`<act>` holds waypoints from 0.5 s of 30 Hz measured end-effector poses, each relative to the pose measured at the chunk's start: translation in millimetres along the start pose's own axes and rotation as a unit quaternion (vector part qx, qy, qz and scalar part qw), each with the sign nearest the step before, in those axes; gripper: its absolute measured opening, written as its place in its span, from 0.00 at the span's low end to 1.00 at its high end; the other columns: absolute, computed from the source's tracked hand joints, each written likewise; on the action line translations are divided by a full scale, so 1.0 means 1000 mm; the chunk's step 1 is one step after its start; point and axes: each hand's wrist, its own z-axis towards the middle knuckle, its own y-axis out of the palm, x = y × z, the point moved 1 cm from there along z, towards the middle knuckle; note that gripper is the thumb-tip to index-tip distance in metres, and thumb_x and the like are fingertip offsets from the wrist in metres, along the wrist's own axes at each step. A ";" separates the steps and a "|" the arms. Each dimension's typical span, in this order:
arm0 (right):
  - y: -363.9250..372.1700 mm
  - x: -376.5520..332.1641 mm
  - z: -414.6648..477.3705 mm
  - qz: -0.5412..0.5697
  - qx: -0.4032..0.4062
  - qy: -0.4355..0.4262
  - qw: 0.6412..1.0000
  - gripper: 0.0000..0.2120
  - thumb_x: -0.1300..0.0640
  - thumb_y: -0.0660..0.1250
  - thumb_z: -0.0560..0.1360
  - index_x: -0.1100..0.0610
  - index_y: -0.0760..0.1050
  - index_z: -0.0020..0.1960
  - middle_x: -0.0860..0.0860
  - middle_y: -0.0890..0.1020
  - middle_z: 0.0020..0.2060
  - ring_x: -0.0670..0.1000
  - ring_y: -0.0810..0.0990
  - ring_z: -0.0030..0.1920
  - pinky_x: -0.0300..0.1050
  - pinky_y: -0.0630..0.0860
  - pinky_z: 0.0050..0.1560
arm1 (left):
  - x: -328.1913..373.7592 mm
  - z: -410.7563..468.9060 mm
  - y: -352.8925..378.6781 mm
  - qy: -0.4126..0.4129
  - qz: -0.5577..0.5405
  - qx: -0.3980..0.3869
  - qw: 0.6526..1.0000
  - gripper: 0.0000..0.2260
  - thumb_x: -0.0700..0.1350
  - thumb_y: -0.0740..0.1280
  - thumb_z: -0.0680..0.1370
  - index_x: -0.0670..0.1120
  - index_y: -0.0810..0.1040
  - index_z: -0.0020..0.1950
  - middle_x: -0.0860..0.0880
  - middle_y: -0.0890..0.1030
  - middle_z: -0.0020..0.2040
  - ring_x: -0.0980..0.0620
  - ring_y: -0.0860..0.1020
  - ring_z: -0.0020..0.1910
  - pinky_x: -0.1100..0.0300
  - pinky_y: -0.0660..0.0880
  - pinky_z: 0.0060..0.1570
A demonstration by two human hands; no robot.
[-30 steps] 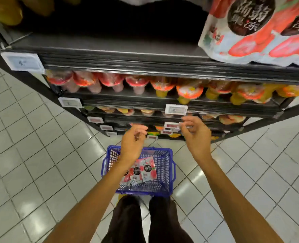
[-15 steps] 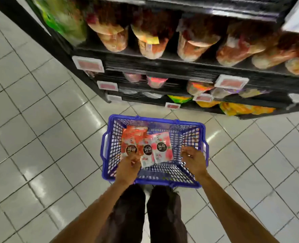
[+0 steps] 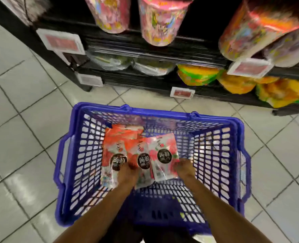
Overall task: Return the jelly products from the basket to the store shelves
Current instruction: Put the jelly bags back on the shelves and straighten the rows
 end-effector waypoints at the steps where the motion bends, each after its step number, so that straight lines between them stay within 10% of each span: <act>1: 0.007 0.000 0.006 0.018 0.002 0.003 1.000 0.16 0.53 0.66 0.79 0.65 0.79 0.56 0.60 0.83 0.51 0.55 0.82 0.48 0.42 0.77 0.46 | 0.001 0.006 0.004 -0.004 -0.003 0.006 1.000 0.06 0.42 0.69 0.75 0.40 0.79 0.43 0.42 0.83 0.39 0.50 0.80 0.35 0.53 0.77 0.39; 6: 0.019 -0.005 0.014 0.032 -0.037 0.009 0.999 0.30 0.44 0.77 0.67 0.60 0.73 0.60 0.53 0.83 0.52 0.55 0.82 0.52 0.40 0.74 0.49 | 0.002 0.021 0.013 0.030 -0.002 -0.017 0.999 0.20 0.51 0.75 0.71 0.45 0.77 0.58 0.55 0.80 0.38 0.53 0.82 0.39 0.67 0.74 0.30; 9: 0.018 -0.004 0.011 -0.049 -0.052 -0.009 0.997 0.21 0.42 0.75 0.68 0.55 0.76 0.53 0.52 0.81 0.54 0.53 0.78 0.56 0.45 0.76 0.56 | 0.005 0.017 0.011 0.043 0.011 -0.077 0.996 0.32 0.48 0.71 0.74 0.43 0.62 0.74 0.53 0.78 0.41 0.59 0.77 0.35 0.68 0.73 0.28; 15: 0.022 0.000 0.003 0.004 -0.052 0.007 0.999 0.37 0.46 0.76 0.65 0.58 0.64 0.67 0.57 0.71 0.66 0.60 0.71 0.65 0.55 0.70 0.67 | -0.003 0.005 0.007 0.018 -0.017 -0.067 0.997 0.21 0.50 0.66 0.79 0.43 0.70 0.70 0.40 0.82 0.48 0.39 0.82 0.50 0.51 0.77 0.41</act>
